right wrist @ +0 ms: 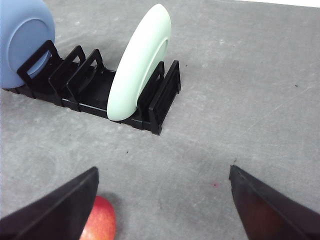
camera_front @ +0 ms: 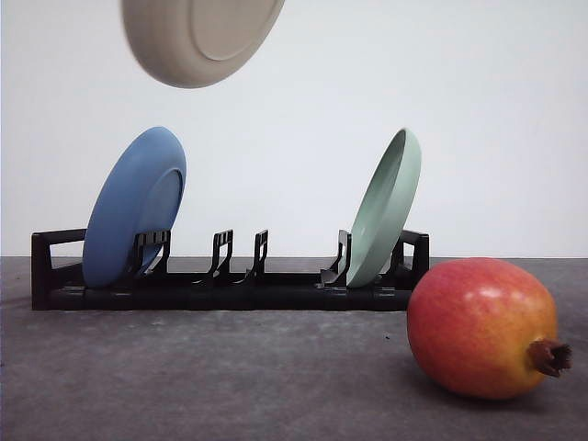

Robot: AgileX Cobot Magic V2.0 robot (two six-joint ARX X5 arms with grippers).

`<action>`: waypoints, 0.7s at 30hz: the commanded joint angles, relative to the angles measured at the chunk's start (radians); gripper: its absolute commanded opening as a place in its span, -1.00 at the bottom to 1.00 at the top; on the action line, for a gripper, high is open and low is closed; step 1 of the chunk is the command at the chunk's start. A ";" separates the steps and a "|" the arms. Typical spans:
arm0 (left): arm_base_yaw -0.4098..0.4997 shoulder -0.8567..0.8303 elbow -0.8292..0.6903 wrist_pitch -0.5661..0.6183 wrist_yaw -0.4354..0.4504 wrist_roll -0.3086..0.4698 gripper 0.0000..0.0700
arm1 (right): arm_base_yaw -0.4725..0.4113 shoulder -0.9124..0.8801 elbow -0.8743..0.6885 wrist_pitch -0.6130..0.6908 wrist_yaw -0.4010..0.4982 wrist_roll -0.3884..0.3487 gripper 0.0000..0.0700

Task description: Place pomegranate in white plate

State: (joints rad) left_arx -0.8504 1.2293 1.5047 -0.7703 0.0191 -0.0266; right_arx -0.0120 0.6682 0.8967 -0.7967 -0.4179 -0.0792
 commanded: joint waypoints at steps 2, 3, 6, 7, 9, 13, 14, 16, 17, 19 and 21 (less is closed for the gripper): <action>-0.070 0.005 0.010 -0.031 -0.089 0.051 -0.98 | 0.003 0.004 0.019 0.008 -0.001 0.001 0.52; -0.093 0.005 -0.001 -0.042 -0.118 0.053 -0.98 | 0.003 0.004 0.019 0.008 -0.001 0.001 0.52; -0.155 0.005 -0.065 -0.052 -0.195 0.053 -0.98 | 0.003 0.004 0.019 0.008 -0.001 0.001 0.52; -0.171 0.005 -0.091 -0.050 -0.214 0.052 -0.98 | 0.003 0.004 0.019 0.008 -0.001 0.001 0.52; -0.203 0.005 -0.152 -0.045 -0.257 0.046 -0.98 | 0.003 0.004 0.019 0.008 -0.001 0.001 0.52; -0.264 0.005 -0.290 -0.003 -0.320 0.033 -0.98 | 0.003 0.004 0.019 0.008 -0.001 0.001 0.52; -0.278 0.005 -0.326 0.018 -0.328 0.033 -0.98 | 0.003 0.004 0.019 0.008 -0.001 0.001 0.52; -0.301 0.006 -0.390 0.060 -0.338 0.034 -0.98 | 0.003 0.004 0.019 0.008 -0.001 0.001 0.52; -0.312 0.008 -0.421 0.084 -0.340 0.034 -0.98 | 0.003 0.004 0.019 0.008 -0.001 0.001 0.52; -0.332 0.013 -0.479 0.133 -0.345 0.034 -0.98 | 0.003 0.004 0.019 0.008 -0.001 0.002 0.52; -0.347 0.016 -0.532 0.176 -0.356 0.034 -0.98 | 0.003 0.004 0.019 0.007 -0.001 0.003 0.52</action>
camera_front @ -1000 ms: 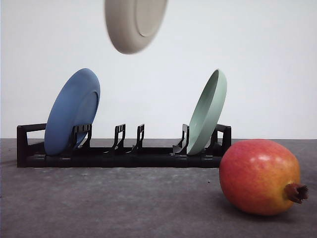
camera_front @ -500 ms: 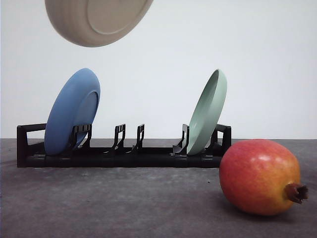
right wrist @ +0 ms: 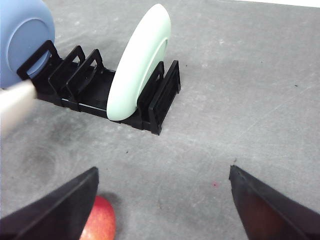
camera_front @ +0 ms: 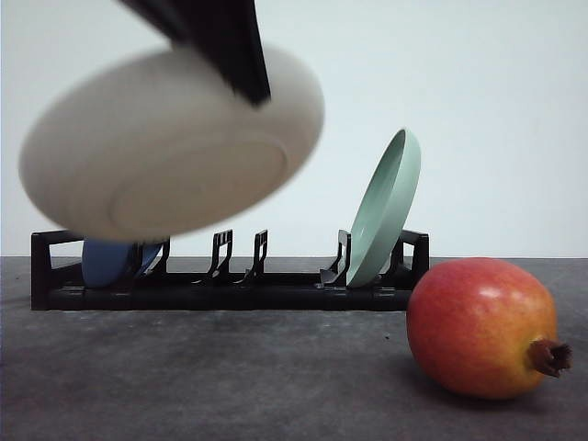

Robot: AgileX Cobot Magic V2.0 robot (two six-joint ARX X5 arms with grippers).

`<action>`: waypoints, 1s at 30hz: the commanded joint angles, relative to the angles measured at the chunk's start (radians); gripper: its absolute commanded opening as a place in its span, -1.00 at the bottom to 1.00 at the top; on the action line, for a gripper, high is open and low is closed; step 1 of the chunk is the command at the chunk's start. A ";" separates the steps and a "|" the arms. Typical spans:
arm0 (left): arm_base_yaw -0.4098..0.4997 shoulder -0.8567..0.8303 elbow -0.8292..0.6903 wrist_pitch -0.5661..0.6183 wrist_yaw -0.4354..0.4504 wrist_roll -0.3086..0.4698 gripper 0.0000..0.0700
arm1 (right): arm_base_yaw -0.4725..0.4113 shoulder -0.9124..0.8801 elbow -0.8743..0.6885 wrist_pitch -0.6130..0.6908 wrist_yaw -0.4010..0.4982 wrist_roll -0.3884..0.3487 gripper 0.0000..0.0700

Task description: Place pomegranate in white plate

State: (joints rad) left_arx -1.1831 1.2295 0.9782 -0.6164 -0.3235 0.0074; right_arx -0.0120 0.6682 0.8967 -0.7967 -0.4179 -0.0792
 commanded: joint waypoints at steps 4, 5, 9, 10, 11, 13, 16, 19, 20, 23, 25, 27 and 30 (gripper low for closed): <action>-0.028 0.029 -0.086 0.085 -0.019 0.000 -0.98 | 0.003 0.004 0.019 0.007 -0.001 0.016 0.52; -0.028 0.032 -0.101 0.101 -0.019 0.001 -0.98 | 0.003 0.004 0.019 0.007 -0.001 0.016 0.52; -0.028 0.059 -0.148 0.171 -0.020 0.006 -0.98 | 0.003 0.004 0.019 0.007 -0.001 0.016 0.52; -0.028 0.069 -0.155 0.187 -0.020 0.008 -0.98 | 0.003 0.004 0.019 0.007 -0.001 0.016 0.52; -0.028 0.080 -0.161 0.202 -0.019 0.011 -0.98 | 0.003 0.004 0.019 0.007 -0.001 0.016 0.52; -0.028 0.109 -0.169 0.226 -0.019 0.021 -0.98 | 0.003 0.004 0.019 0.007 -0.001 0.016 0.52; -0.028 0.166 -0.170 0.256 -0.016 0.055 -0.98 | 0.003 0.004 0.019 0.007 -0.001 0.016 0.52; -0.029 0.220 -0.170 0.274 -0.012 0.068 -0.98 | 0.003 0.004 0.019 0.007 -0.001 0.016 0.52; -0.031 0.235 -0.170 0.278 -0.010 0.068 -0.98 | 0.003 0.004 0.019 0.007 -0.001 0.016 0.52; -0.039 0.273 -0.170 0.296 -0.007 0.067 -0.98 | 0.003 0.004 0.019 0.007 -0.001 0.016 0.52; -0.043 0.289 -0.170 0.303 0.002 0.061 -0.98 | 0.003 0.004 0.019 0.007 -0.001 0.016 0.52; -0.043 0.298 -0.170 0.303 0.032 0.043 -0.94 | 0.003 0.004 0.019 0.007 -0.001 0.016 0.52; -0.043 0.302 -0.170 0.303 0.058 0.003 -0.77 | 0.003 0.005 0.019 0.007 -0.001 0.016 0.52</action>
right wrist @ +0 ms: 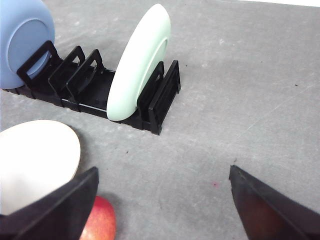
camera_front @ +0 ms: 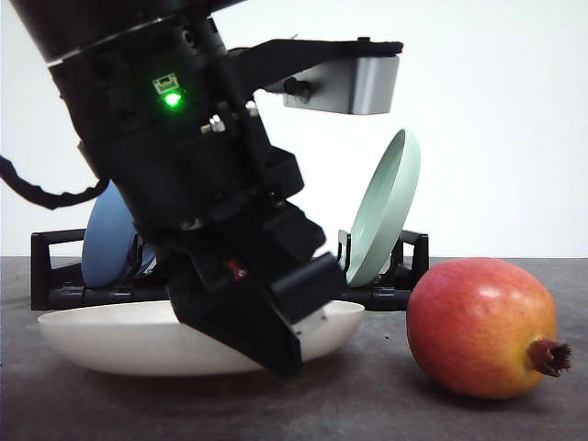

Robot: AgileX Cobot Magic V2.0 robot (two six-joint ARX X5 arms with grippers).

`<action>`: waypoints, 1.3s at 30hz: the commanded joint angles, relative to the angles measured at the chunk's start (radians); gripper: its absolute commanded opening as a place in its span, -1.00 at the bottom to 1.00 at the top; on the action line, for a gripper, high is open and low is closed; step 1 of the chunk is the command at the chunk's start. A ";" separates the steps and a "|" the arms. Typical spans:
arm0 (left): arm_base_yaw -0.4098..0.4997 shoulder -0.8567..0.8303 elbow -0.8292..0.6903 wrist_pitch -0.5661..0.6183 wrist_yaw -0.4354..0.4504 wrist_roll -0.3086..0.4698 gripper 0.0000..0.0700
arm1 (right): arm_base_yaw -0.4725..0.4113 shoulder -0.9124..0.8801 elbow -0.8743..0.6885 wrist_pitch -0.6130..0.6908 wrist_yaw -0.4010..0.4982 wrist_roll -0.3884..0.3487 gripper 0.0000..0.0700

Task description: Place pomegranate in white plate

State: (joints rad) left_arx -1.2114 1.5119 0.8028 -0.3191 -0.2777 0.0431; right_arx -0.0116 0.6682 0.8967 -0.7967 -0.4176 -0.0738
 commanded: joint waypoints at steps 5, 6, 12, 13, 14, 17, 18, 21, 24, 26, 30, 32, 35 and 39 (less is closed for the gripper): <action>-0.015 0.019 0.005 0.005 0.014 -0.037 -0.21 | 0.003 0.015 0.019 0.006 -0.002 0.011 0.52; -0.015 0.019 0.006 0.005 0.013 -0.037 -0.13 | 0.003 0.017 0.019 0.005 -0.002 0.011 0.52; -0.012 -0.010 0.037 -0.009 0.005 -0.037 0.14 | 0.005 0.027 0.019 0.000 -0.006 0.017 0.52; -0.011 -0.023 0.048 -0.012 0.003 -0.037 0.15 | 0.007 0.031 0.019 0.000 -0.006 0.020 0.52; -0.008 -0.042 0.062 -0.019 0.002 -0.037 0.15 | 0.011 0.035 0.019 -0.002 -0.007 0.022 0.52; 0.006 -0.111 0.108 -0.028 0.000 -0.038 0.15 | 0.028 0.053 0.019 -0.006 -0.021 0.037 0.52; 0.014 -0.137 0.123 -0.030 0.000 -0.041 0.15 | 0.035 0.062 0.019 -0.007 -0.030 0.042 0.52; 0.052 -0.220 0.168 -0.045 0.002 -0.072 0.14 | 0.059 0.098 0.019 -0.015 -0.054 0.054 0.52; 0.097 -0.307 0.204 -0.079 0.002 -0.098 0.14 | 0.091 0.142 0.019 -0.027 -0.055 0.070 0.54; 0.129 -0.367 0.223 -0.106 0.006 -0.121 0.14 | 0.117 0.176 0.019 -0.037 -0.055 0.079 0.58; 0.185 -0.477 0.238 -0.158 0.017 -0.144 0.13 | 0.175 0.249 0.020 -0.045 -0.055 0.094 0.60; 0.205 -0.525 0.238 -0.180 0.017 -0.154 0.13 | 0.205 0.285 0.020 -0.044 -0.054 0.104 0.61; 0.225 -0.585 0.238 -0.206 0.017 -0.175 0.13 | 0.252 0.341 0.020 -0.043 -0.053 0.119 0.69; 0.236 -0.640 0.238 -0.217 0.017 -0.184 0.13 | 0.312 0.408 0.020 -0.041 -0.036 0.129 0.81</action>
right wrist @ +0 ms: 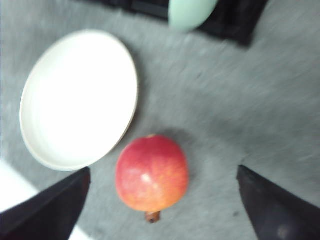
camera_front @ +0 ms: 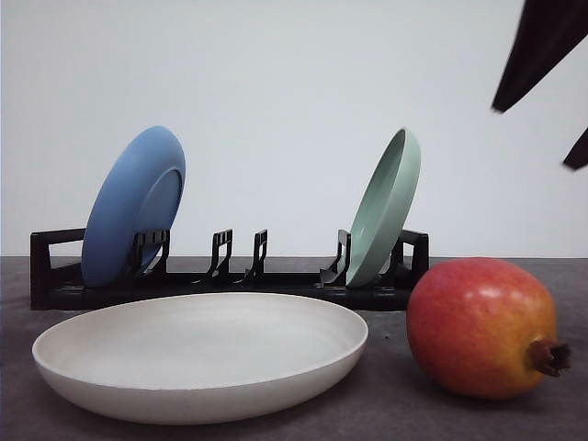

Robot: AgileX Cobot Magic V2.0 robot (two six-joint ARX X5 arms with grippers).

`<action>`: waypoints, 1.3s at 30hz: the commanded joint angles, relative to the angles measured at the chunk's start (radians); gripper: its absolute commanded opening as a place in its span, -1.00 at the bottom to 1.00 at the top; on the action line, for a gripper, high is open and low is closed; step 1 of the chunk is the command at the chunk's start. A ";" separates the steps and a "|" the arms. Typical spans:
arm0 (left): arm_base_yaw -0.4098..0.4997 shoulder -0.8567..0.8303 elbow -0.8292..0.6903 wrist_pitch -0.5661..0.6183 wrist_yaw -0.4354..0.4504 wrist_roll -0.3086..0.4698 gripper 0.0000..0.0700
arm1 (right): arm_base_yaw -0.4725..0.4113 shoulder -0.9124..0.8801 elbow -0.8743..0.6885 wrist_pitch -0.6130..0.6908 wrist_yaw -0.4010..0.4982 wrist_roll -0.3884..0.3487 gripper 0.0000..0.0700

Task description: Place pomegranate in white plate

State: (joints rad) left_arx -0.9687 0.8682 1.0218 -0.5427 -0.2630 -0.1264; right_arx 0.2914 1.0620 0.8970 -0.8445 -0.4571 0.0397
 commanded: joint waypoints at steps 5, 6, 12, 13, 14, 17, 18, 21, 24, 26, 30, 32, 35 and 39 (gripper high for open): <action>-0.006 -0.021 0.019 -0.002 0.002 -0.022 0.13 | 0.086 0.087 0.019 0.009 0.066 0.031 0.81; -0.007 -0.021 0.019 -0.007 0.002 -0.024 0.13 | 0.101 0.100 0.019 0.012 0.073 0.036 0.81; -0.007 -0.019 0.019 -0.018 0.002 -0.025 0.13 | 0.187 0.186 0.019 0.033 0.122 0.072 0.83; -0.007 -0.019 0.019 -0.019 0.002 -0.027 0.13 | 0.200 0.203 0.019 0.034 0.128 0.080 0.88; -0.007 -0.019 0.019 -0.019 0.002 -0.032 0.13 | 0.210 0.217 0.019 0.035 0.136 0.086 0.92; -0.007 -0.019 0.019 -0.019 0.002 -0.045 0.13 | 0.244 0.263 0.019 0.042 0.170 0.099 0.97; -0.007 -0.019 0.019 -0.019 0.002 -0.045 0.13 | 0.254 0.278 0.019 0.046 0.176 0.106 0.97; -0.007 -0.019 0.019 -0.019 0.002 -0.045 0.13 | 0.277 0.314 0.019 0.057 0.179 0.124 0.97; -0.007 -0.019 0.019 -0.019 0.002 -0.047 0.13 | 0.299 0.346 0.019 0.071 0.196 0.138 0.97; -0.007 -0.019 0.019 -0.019 0.002 -0.047 0.13 | 0.312 0.367 0.019 0.081 0.210 0.144 0.97; -0.007 -0.019 0.019 -0.019 0.002 -0.047 0.13 | 0.328 0.405 0.019 0.090 0.225 0.152 0.97; -0.007 -0.019 0.019 -0.018 0.002 -0.047 0.13 | 0.333 0.424 0.019 0.091 0.231 0.158 0.97; -0.007 -0.019 0.019 -0.018 0.002 -0.047 0.13 | 0.339 0.440 0.019 0.088 0.253 0.159 0.96; -0.007 -0.019 0.019 -0.018 0.002 -0.047 0.13 | 0.347 0.442 0.019 0.088 0.255 0.160 0.58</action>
State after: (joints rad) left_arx -0.9668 0.8421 1.0218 -0.5706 -0.2626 -0.1703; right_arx 0.6271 1.4910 0.8989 -0.7592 -0.2051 0.1893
